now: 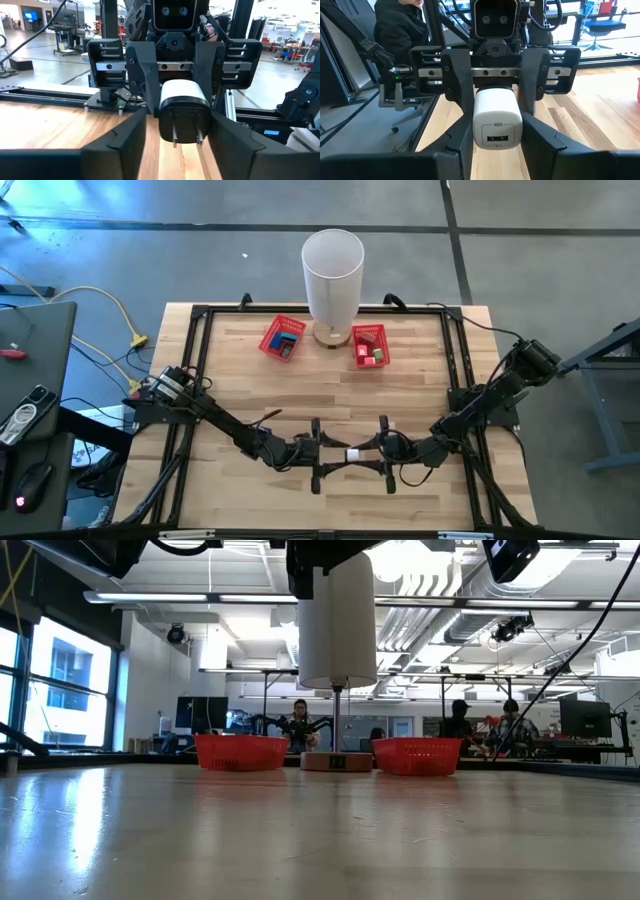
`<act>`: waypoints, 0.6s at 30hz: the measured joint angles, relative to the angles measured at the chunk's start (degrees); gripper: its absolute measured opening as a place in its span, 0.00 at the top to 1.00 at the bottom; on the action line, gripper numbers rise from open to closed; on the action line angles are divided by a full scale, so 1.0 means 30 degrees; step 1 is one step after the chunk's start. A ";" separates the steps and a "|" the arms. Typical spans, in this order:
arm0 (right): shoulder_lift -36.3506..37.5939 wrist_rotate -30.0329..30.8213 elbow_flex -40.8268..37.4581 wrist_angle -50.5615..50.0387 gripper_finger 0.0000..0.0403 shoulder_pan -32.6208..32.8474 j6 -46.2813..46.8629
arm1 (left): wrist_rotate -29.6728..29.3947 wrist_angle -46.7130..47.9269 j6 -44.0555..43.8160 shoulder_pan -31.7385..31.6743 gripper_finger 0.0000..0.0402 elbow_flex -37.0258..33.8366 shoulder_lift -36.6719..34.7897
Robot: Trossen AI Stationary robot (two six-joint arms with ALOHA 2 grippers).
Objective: Sort adapters and digital timers
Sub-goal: Put the white charger adapter into the right red bin
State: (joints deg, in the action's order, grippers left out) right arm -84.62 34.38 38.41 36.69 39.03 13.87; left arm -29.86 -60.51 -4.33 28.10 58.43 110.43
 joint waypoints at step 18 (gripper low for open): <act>-0.0029 0.0875 0.0000 -0.3511 0.70 0.1185 0.2592 | -0.2417 -0.0005 0.0865 0.0947 0.14 0.0000 -0.0554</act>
State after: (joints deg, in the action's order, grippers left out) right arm -84.71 37.00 38.41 26.15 42.58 21.65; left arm -37.12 -60.53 -1.74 30.94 58.43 108.77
